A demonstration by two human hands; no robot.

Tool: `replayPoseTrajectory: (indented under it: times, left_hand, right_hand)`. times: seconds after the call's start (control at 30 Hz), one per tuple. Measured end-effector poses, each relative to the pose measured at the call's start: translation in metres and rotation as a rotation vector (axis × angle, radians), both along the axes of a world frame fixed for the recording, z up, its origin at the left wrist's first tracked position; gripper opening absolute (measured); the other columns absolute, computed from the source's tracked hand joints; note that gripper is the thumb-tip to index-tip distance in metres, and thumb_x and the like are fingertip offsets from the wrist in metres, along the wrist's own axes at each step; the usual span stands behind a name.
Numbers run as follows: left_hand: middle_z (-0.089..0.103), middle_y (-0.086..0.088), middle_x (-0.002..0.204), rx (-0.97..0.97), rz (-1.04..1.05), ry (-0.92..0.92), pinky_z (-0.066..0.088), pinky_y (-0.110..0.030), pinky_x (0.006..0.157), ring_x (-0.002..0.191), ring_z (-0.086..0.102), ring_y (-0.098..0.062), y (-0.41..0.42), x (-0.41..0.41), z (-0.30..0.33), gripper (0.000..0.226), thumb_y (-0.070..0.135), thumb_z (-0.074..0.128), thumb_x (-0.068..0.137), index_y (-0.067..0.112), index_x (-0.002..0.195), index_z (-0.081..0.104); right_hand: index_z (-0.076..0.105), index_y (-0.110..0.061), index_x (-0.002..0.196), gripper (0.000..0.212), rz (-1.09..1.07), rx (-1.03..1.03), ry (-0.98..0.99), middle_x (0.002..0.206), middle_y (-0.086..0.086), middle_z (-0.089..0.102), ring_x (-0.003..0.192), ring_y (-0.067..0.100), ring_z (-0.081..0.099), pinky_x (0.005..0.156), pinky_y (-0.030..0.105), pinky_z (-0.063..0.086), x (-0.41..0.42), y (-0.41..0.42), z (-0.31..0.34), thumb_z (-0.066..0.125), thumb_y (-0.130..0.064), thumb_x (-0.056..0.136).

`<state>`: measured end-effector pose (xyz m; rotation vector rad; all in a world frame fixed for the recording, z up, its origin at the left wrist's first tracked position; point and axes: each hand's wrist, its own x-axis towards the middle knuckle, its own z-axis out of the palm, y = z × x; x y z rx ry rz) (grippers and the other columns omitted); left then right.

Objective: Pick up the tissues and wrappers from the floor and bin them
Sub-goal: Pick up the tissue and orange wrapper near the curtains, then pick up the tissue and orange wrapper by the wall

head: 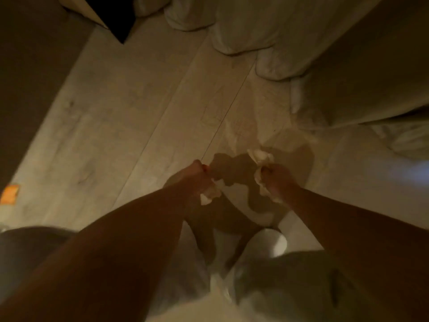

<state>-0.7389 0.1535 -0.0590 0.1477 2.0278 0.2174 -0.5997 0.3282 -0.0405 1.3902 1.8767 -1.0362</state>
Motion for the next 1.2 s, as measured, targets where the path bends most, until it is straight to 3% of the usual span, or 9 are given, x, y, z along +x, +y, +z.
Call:
replayPoseTrajectory:
  times: [0.13,0.23,0.37,0.47,0.53,0.7,0.87,1.0,1.2]
  left_hand:
    - [0.064,-0.006,0.102,0.034,0.248,0.027,0.056,-0.040,0.082,0.092,0.065,-0.027,-0.019,0.028,0.144,0.036,0.038,0.039,0.099,0.012,0.119,0.053]
    - [0.064,-0.015,0.109,0.079,0.445,0.034,0.054,-0.043,0.077,0.099,0.067,-0.037,-0.033,0.040,0.256,0.033,0.032,0.042,0.099,0.007,0.117,0.052]
    - [0.066,-0.019,0.113,0.071,0.510,0.068,0.052,-0.040,0.081,0.102,0.065,-0.038,-0.073,0.059,0.389,0.031,0.030,0.043,0.098,0.005,0.112,0.055]
    - [0.065,-0.018,0.109,0.087,0.598,0.114,0.049,-0.037,0.077,0.098,0.064,-0.035,-0.103,0.070,0.457,0.025,0.028,0.042,0.098,0.007,0.105,0.055]
    - [0.065,-0.018,0.109,0.118,0.737,0.137,0.053,-0.041,0.078,0.098,0.065,-0.037,-0.125,0.075,0.488,0.024,0.028,0.043,0.097,0.008,0.105,0.053]
    - [0.059,-0.018,0.100,0.181,1.140,0.210,0.051,-0.038,0.055,0.076,0.064,-0.035,-0.197,0.075,0.521,0.025,0.024,0.046,0.094,0.005,0.111,0.049]
    - [0.066,-0.025,0.103,0.192,1.260,0.245,0.044,-0.028,0.045,0.070,0.061,-0.031,-0.307,0.072,0.524,0.027,0.021,0.048,0.088,0.002,0.103,0.058]
    - [0.066,-0.017,0.101,0.193,1.322,0.225,0.048,-0.031,0.056,0.077,0.061,-0.031,-0.404,0.067,0.523,0.028,0.019,0.049,0.089,0.005,0.108,0.063]
    - [0.061,-0.015,0.088,0.144,1.387,0.185,0.043,-0.030,0.055,0.063,0.054,-0.026,-0.533,0.062,0.506,0.023,0.014,0.048,0.091,0.000,0.103,0.063]
  right_hand:
    - [0.056,-0.003,0.132,0.041,0.111,-0.019,0.027,0.131,0.024,0.060,0.120,0.040,0.056,0.099,0.041,0.045,0.003,-0.022,0.143,0.040,-0.024,0.101]
    - [0.059,-0.011,0.126,0.033,0.190,-0.042,0.078,0.120,0.018,0.064,0.106,0.035,0.060,0.085,0.035,0.047,0.012,-0.039,0.258,0.045,-0.021,0.097]
    - [0.062,-0.027,0.091,0.016,0.346,-0.114,0.168,0.096,0.000,0.064,0.093,0.025,0.064,0.077,0.031,0.047,0.029,-0.064,0.382,0.049,-0.018,0.090]
    - [0.070,-0.012,0.119,0.034,0.329,-0.156,0.168,0.120,0.008,0.067,0.116,0.028,0.061,0.095,0.031,0.046,0.026,-0.083,0.452,0.046,-0.008,0.095]
    - [0.070,-0.003,0.115,0.034,0.296,-0.155,0.182,0.124,0.015,0.067,0.118,0.033,0.059,0.097,0.035,0.045,0.018,-0.097,0.482,0.043,-0.007,0.095]
    - [0.053,-0.020,0.065,0.032,0.384,-0.160,0.186,0.079,0.005,0.058,0.086,0.026,0.054,0.074,0.037,0.040,-0.016,-0.152,0.516,0.039,-0.016,0.093]
    - [0.073,-0.012,0.084,0.035,0.458,-0.196,0.238,0.080,0.004,0.069,0.076,0.022,0.063,0.068,0.031,0.045,-0.060,-0.250,0.524,0.056,-0.042,0.089]
    - [0.068,-0.001,0.076,0.031,0.561,-0.140,0.276,0.079,0.016,0.071,0.077,0.031,0.065,0.072,0.037,0.051,-0.091,-0.339,0.507,0.065,-0.031,0.080]
    - [0.058,-0.013,0.081,0.008,0.472,-0.180,0.253,0.077,0.003,0.057,0.081,0.022,0.055,0.073,0.027,0.041,-0.125,-0.461,0.491,0.062,-0.006,0.084]
